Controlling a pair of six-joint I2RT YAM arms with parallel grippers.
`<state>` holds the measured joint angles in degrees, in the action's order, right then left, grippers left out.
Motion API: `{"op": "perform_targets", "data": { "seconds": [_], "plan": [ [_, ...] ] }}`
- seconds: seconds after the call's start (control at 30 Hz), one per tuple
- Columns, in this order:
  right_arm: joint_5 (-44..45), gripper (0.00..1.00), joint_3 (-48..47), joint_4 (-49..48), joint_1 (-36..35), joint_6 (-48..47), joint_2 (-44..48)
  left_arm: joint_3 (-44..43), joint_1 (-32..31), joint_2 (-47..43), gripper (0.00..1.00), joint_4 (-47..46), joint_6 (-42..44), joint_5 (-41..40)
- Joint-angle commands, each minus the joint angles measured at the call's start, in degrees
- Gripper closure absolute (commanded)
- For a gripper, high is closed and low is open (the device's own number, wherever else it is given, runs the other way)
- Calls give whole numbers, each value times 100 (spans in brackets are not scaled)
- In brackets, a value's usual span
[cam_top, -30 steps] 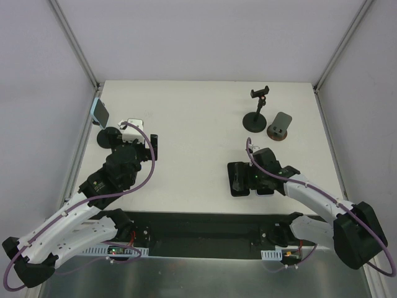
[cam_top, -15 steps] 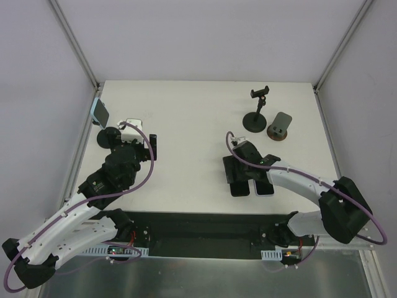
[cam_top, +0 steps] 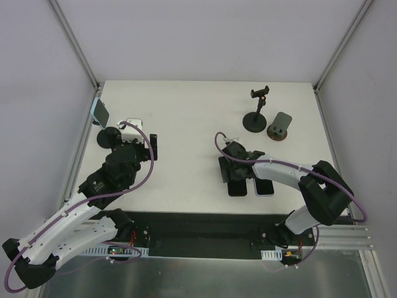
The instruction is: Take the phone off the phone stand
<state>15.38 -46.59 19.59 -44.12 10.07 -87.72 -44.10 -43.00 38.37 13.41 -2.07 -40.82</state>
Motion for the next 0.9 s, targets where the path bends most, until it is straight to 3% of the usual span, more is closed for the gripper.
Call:
{"op": "perform_targets", "data": {
  "seconds": [0.0,0.07,0.17,0.67,0.87],
  "plan": [
    [220,18,-8,185,-62,127,44,-2,73,30,1,74,-48,39],
    [334,29,27,229,-53,83,80,-3,90,48,1,83,-48,65],
    [474,33,62,308,-44,22,141,-2,99,74,1,83,-57,91],
    [414,34,422,282,325,-4,510,-29,196,153,1,118,-119,206],
    [299,28,344,229,316,-57,721,-38,213,162,1,127,-136,267]
  ]
}}
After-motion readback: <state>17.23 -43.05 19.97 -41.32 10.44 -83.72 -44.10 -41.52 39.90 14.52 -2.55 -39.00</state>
